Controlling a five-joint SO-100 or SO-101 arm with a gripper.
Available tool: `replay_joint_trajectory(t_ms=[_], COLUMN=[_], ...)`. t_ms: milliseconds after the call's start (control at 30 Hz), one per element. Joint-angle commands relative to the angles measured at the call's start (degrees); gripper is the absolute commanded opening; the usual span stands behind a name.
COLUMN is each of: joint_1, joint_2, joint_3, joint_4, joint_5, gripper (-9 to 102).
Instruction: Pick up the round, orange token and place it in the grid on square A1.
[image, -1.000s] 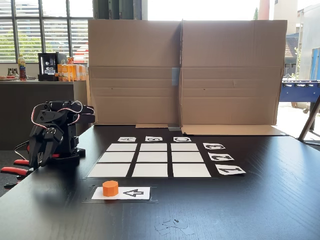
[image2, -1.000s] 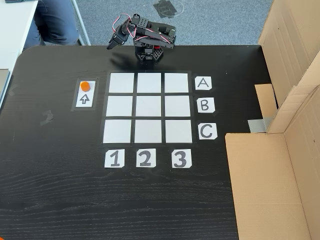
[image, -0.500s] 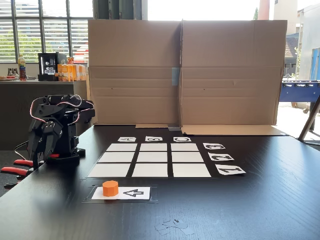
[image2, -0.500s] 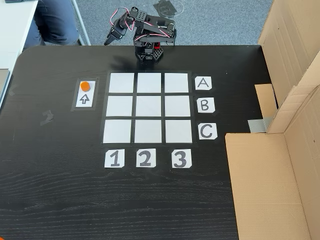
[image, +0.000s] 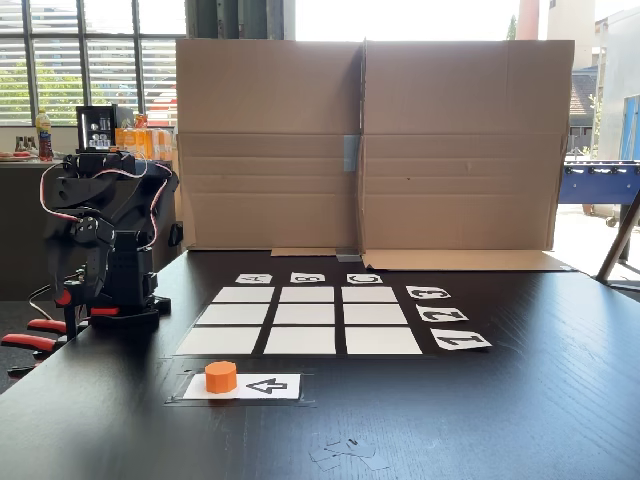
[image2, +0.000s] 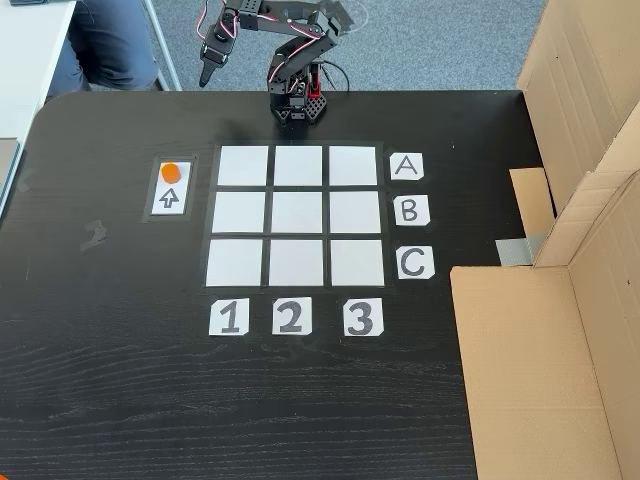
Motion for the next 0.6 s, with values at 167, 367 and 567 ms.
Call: replay_joint_trajectory(t_ms=[167,367,567], joint_1=[-7.6,-15.3,-21.9], joint_2=[-16.5,-26.7,-33.9], joint_3=[-18.4,-26.1,-32.7], joint_4=[10.5,10.7,10.7], joint_5=[1.5,8.4,13.2], gripper=[23,23,24])
